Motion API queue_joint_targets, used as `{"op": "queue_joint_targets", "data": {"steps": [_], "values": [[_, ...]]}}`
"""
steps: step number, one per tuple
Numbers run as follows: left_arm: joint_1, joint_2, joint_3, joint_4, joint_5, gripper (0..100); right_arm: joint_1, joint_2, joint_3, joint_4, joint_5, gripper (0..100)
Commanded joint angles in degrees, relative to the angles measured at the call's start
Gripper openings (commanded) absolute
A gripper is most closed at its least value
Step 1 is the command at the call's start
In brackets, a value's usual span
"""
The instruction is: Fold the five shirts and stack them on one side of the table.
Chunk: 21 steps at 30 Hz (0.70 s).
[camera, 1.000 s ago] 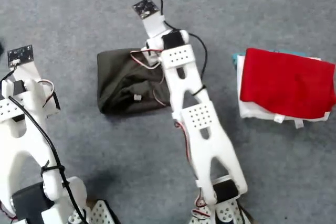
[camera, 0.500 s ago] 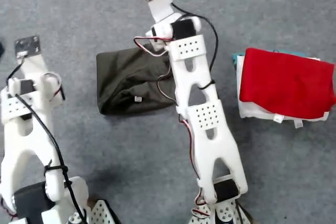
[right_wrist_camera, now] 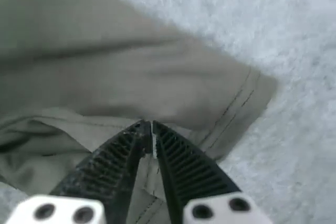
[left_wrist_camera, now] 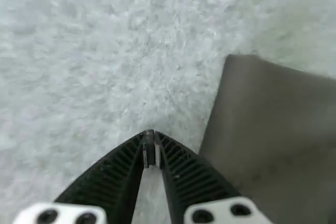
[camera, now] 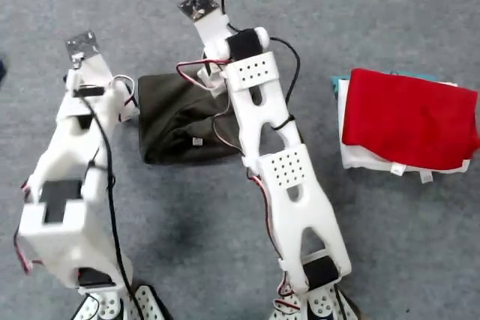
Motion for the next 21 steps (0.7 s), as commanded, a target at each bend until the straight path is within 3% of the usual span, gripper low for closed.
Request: {"op": "queue_joint_targets", "data": {"steps": [1, 9, 18, 21], "values": [[0.22, 5.54, -6.46, -0.18, 0.79, 3, -0.35, -0.92, 3.38, 0.53, -0.09, 1.5], [-0.04, 5.89, -8.75, 2.73, 0.88, 3, 0.44, -11.38, 25.63, 0.62, -0.09, 1.5], [0.04, 5.98, -9.71, 2.90, 0.53, 3, 4.04, -36.53, 57.71, 0.53, 0.44, 1.5], [0.04, 5.98, -9.63, 2.90, 0.53, 3, 6.24, -43.21, 68.79, 0.26, 4.75, 1.5]]}}
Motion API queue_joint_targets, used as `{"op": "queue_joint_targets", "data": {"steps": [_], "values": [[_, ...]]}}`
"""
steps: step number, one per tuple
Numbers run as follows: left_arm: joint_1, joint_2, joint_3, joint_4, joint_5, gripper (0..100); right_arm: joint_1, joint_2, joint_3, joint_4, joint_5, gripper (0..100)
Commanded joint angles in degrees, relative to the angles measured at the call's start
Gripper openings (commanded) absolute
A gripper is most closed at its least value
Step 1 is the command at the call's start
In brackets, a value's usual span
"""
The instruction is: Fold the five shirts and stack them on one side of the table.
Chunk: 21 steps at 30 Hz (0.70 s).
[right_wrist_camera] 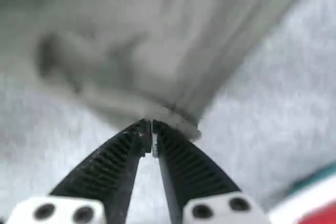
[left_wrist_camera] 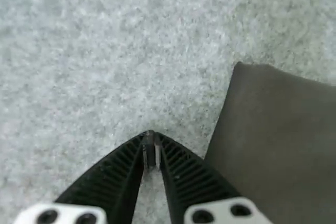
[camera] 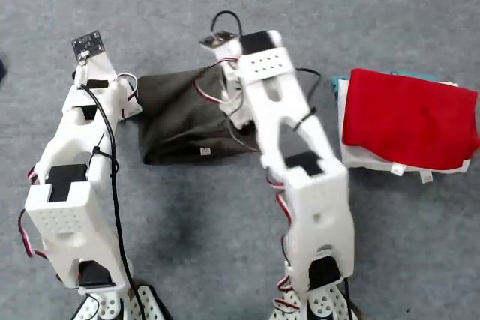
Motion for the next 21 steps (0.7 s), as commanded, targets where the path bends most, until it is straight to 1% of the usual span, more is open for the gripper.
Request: {"op": "queue_joint_targets", "data": {"steps": [1, 4, 6, 8, 11, 13, 15, 17, 21], "values": [[0.04, -0.26, -2.59, 0.09, 0.26, 3, 3.34, -10.42, 12.44, 0.00, 5.36, 1.5], [0.13, -0.26, -2.15, 0.09, 0.26, 3, 5.98, -14.64, 17.27, -1.05, 8.53, 1.5], [0.31, -0.26, -1.54, 0.00, 0.26, 3, 6.07, -17.10, 14.20, -1.58, 8.44, 1.5], [0.22, -0.26, -1.45, 0.00, 0.26, 3, 3.78, -18.07, 8.57, -2.29, 7.82, 1.5], [0.13, -0.35, -1.27, 0.00, 0.26, 3, 0.00, -15.08, 2.86, -9.23, 2.46, 1.6], [0.04, -0.35, -1.27, 0.00, 0.26, 3, -2.11, -10.95, 1.98, -15.21, -1.49, 1.6], [-0.04, -0.53, -1.01, 0.09, 0.62, 3, -3.08, -6.20, 1.89, -18.55, -3.43, 1.5], [-0.57, -0.62, -1.01, 0.09, 0.62, 3, -2.99, -2.24, 1.27, -17.23, -4.04, 1.5], [-0.92, -0.70, -1.10, 0.09, 0.62, 3, -2.99, -0.75, 0.04, -5.54, -3.69, 1.5]]}}
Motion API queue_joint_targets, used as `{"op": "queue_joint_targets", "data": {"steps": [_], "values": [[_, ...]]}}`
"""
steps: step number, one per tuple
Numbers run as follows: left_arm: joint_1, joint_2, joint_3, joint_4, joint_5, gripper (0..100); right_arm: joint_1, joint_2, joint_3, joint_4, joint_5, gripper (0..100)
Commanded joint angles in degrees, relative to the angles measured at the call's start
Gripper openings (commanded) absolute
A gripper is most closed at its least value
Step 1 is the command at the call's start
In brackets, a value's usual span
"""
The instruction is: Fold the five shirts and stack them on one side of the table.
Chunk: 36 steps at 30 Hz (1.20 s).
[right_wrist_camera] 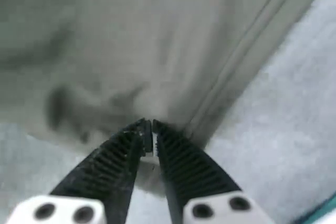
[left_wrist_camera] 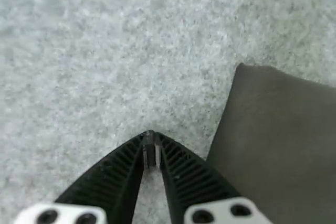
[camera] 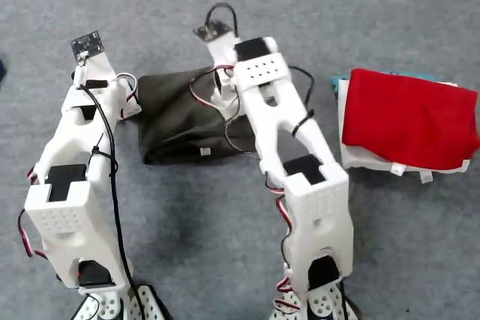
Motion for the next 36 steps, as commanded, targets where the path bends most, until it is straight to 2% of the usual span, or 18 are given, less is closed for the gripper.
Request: {"op": "queue_joint_targets", "data": {"steps": [1, 5, 8, 13, 17, 19, 22, 24, 29, 33, 36], "values": [[-0.66, -0.53, -1.36, 0.09, 0.70, 3, -0.62, -0.31, -3.47, 8.35, -0.26, 1.5], [-0.75, -0.53, -1.45, 0.09, 2.46, 3, 3.60, -0.22, -3.03, 11.25, 0.00, 1.5], [-2.51, -0.53, -1.45, 0.09, 5.19, 3, 5.98, -0.04, -1.98, 11.60, 5.01, 1.5], [-2.86, -0.70, -1.36, 0.09, 5.19, 3, 5.36, -0.75, -0.22, 11.78, 7.47, 1.5], [-6.73, -2.55, -1.71, 0.79, 5.19, 3, 6.24, -9.45, -2.77, 12.04, 7.38, 1.5], [-7.87, -6.95, -3.56, 5.27, 3.69, 3, 6.15, -15.96, -2.77, 12.04, 7.38, 1.5], [-4.44, -13.80, -6.20, 10.81, -0.97, 3, 6.15, -24.57, -2.68, 11.87, 7.38, 1.5], [-0.31, -17.05, -6.99, 10.99, -2.90, 3, 6.15, -27.21, -1.89, 11.60, 7.21, 1.5], [8.04, -13.80, -6.99, 8.00, -4.13, 3, 6.15, -26.86, 3.12, 10.55, -2.20, 1.5], [7.52, -2.29, -8.13, 2.29, 0.53, 3, 5.10, -22.90, 11.74, 3.60, -7.65, 1.5], [5.93, 5.98, -10.77, 1.93, 2.81, 3, 4.66, -19.21, 20.53, -5.98, -11.60, 1.5]]}}
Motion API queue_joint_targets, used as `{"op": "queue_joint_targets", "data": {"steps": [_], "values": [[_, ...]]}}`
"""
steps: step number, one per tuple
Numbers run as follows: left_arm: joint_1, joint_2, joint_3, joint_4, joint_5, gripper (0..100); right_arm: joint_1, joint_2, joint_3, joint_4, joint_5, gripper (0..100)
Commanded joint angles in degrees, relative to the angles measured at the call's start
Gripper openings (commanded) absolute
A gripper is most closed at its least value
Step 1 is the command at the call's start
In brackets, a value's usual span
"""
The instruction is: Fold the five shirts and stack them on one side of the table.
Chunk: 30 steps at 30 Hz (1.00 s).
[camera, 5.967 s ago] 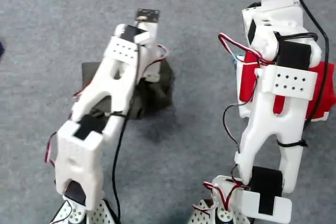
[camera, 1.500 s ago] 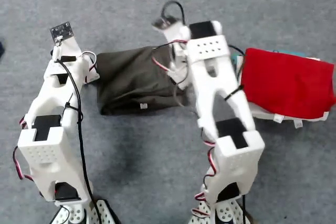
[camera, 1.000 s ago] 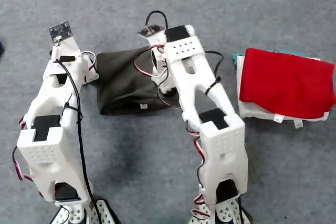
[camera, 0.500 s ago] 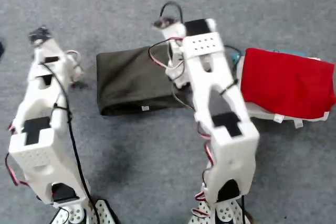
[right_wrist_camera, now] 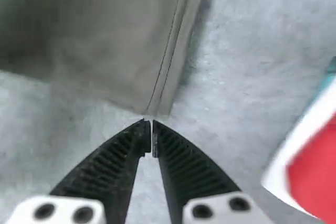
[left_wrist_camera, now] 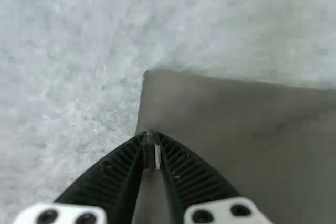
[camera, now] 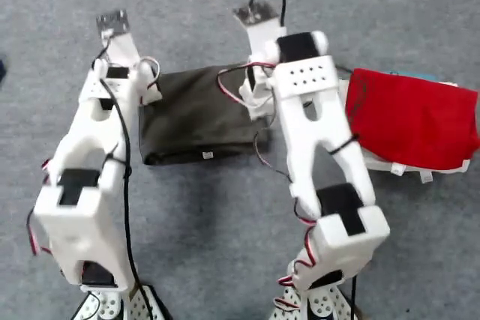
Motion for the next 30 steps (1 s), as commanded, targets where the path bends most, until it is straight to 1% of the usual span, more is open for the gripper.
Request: {"op": "queue_joint_targets", "data": {"steps": [1, 4, 8, 11, 14, 17, 19, 21, 23, 26, 28, 30], "values": [[-1.45, 7.03, -5.32, -0.09, 2.11, 3, -1.05, 2.51, 9.27, -11.16, -4.92, 1.5], [-2.33, 7.56, -10.24, 5.01, 2.02, 3, -0.62, 5.41, 17.54, -18.81, -5.54, 1.5], [-2.77, 7.65, -10.86, 6.24, 1.93, 3, 1.49, 6.37, 21.14, -22.24, -5.54, 1.5], [-3.74, 7.03, -10.86, 6.51, 1.67, 3, 1.76, 3.03, 20.00, -18.81, -5.63, 1.5], [-4.79, 6.51, -11.47, 6.95, -2.90, 3, 1.76, -3.74, 16.75, -12.13, -5.63, 1.5], [-5.67, 2.73, -11.47, 8.88, -6.95, 3, 1.76, -10.77, 12.79, -6.59, -5.98, 1.5], [-6.20, -0.62, -11.47, 10.29, -8.88, 3, 1.49, -14.29, 11.38, -5.19, -6.24, 1.6], [-6.90, -3.96, -11.47, 10.99, -9.93, 3, 0.62, -15.69, 10.33, -5.54, -8.70, 2.1], [-7.52, -6.59, -11.47, 10.99, -10.20, 3, -0.88, -15.34, 10.15, -6.51, -13.01, 6.0], [-9.01, -8.97, -11.47, 10.99, -10.20, 3, -3.34, -12.53, 10.68, -7.82, -21.98, 17.8], [-10.15, -9.32, -11.47, 10.99, -10.20, 3, -3.96, -11.21, 9.89, -6.59, -25.58, 25.0], [-11.21, -9.23, -11.47, 10.99, -10.29, 3, -3.78, -10.86, 8.48, -4.22, -27.16, 29.2]]}}
